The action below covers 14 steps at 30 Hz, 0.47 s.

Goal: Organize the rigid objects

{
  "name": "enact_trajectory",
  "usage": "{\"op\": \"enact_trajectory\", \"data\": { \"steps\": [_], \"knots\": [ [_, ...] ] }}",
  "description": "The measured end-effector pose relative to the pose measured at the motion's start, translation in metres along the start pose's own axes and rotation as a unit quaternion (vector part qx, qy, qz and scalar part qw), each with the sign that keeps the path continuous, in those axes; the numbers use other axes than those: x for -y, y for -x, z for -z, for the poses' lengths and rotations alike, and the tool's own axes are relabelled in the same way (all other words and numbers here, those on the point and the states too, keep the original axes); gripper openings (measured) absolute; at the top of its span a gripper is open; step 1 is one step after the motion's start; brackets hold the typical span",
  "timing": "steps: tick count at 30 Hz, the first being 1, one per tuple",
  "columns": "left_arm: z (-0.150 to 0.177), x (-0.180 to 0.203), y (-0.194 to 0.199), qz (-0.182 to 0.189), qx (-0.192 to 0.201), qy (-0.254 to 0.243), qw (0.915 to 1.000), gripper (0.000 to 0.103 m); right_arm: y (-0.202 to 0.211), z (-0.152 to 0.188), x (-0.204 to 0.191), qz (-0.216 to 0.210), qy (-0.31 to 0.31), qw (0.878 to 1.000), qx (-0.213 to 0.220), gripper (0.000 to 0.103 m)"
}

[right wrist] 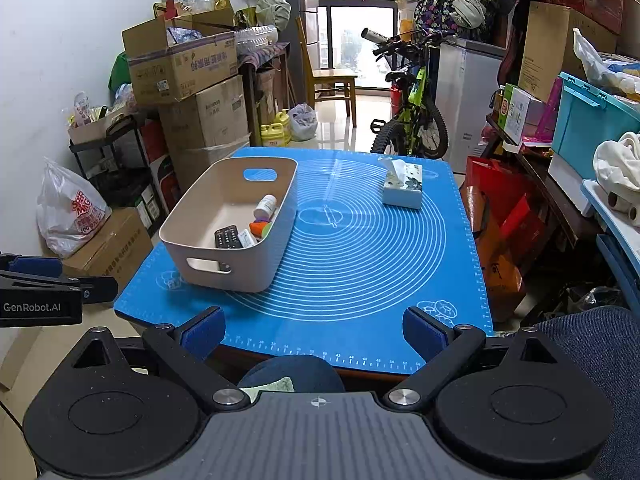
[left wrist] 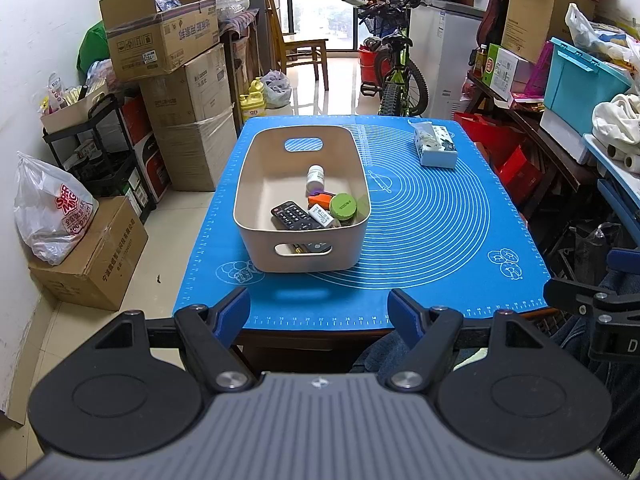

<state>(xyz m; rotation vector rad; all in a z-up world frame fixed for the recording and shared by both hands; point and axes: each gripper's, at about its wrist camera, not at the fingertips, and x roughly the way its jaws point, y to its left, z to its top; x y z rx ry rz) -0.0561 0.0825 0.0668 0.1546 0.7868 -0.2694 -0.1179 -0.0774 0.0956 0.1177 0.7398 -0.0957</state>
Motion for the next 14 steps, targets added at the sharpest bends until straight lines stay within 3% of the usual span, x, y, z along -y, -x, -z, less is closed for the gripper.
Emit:
{"op": "enact_trajectory", "data": {
  "steps": [14],
  "knots": [
    [0.0002, -0.0041, -0.0014, 0.000, -0.002, 0.002, 1.0000, 0.076, -0.0006, -0.0004, 0.0000, 0.000, 0.000, 1.000, -0.001, 0.096]
  ]
}}
